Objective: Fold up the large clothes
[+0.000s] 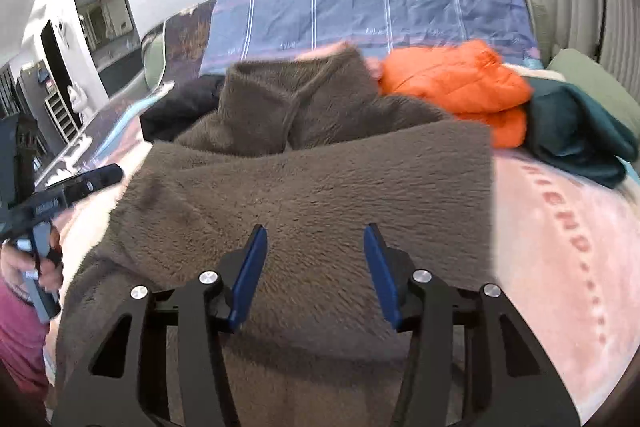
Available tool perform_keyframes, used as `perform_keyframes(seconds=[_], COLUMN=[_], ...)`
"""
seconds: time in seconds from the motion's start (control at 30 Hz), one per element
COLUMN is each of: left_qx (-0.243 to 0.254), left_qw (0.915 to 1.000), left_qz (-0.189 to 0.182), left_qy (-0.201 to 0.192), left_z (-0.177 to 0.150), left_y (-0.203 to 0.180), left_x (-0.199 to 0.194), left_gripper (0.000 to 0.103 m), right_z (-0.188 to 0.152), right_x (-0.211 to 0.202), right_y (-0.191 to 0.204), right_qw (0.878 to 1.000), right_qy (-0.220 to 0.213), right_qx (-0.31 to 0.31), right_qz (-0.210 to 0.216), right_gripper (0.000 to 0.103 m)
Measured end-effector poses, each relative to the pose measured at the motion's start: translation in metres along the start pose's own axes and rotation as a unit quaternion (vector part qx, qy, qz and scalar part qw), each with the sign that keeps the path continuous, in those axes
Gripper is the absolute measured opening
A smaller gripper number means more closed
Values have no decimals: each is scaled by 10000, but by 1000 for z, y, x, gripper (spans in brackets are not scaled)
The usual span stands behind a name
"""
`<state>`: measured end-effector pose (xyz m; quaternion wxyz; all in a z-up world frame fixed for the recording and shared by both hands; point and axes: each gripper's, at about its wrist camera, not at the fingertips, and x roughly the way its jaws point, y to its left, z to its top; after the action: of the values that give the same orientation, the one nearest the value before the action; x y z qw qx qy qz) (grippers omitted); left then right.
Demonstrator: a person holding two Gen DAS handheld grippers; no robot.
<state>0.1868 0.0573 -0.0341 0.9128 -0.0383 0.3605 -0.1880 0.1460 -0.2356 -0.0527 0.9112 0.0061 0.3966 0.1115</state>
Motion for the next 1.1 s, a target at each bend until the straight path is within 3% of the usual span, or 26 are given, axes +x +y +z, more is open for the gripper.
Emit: perform_keyframes(seconds=[0.07,0.13,0.17,0.27,0.37,0.47,0.5,0.57,0.67,0.73,0.8,0.93,1.0,1.1], left_qx=[223,1048,1337,1617,1494,1468,1499,1545,1709,1653,1370,650,195,-88], left_qw=[9967,9875,9800,9705,9747,9781,9775,9767,9716,9742,9807,9923,9957,9951], left_qz=[556,1132,1446,1766,1628,1451,1454,1445,1602,1517,1381,981,632,214], left_qy=[539,316,270,267,331,273,306,371,325,254,180,376,648,957], left_z=[-23,-43,-45,-48,-42,-43,-46,-55,-53,-55,-64,-92,-111,-137], left_y=[-3,-21,-34,-46,-41,-37,-34,-29,-39,-39,-27,15,38,51], left_x=[39,57,56,57,48,29,29,36,37,27,1,-45,-62,-80], left_gripper=[57,59,59,59,59,59,61,62,61,69,87,87,87,87], right_z=[-13,-29,-29,-28,-25,-27,-27,-27,-23,-29,-45,-82,-107,-142], right_x=[41,55,54,52,38,22,29,43,28,4,-25,-69,-82,-95], right_y=[-2,10,15,19,11,8,1,-13,-12,-13,-29,-99,-138,-163], right_qw=[9979,9926,9911,9892,9928,9907,9887,9924,9932,9929,9941,9929,9903,9873], right_qy=[421,51,33,52,-68,-314,-224,109,39,-15,-61,82,232,386], right_qx=[-227,-932,-996,-1056,-883,-924,-890,-627,-548,-598,-478,385,1024,1540], right_qz=[-436,-772,-886,-1013,-804,-947,-1183,-1054,-1022,-1031,-967,-1121,-906,-45], right_gripper=[50,51,51,52,51,51,52,55,57,60,63,64,64,64])
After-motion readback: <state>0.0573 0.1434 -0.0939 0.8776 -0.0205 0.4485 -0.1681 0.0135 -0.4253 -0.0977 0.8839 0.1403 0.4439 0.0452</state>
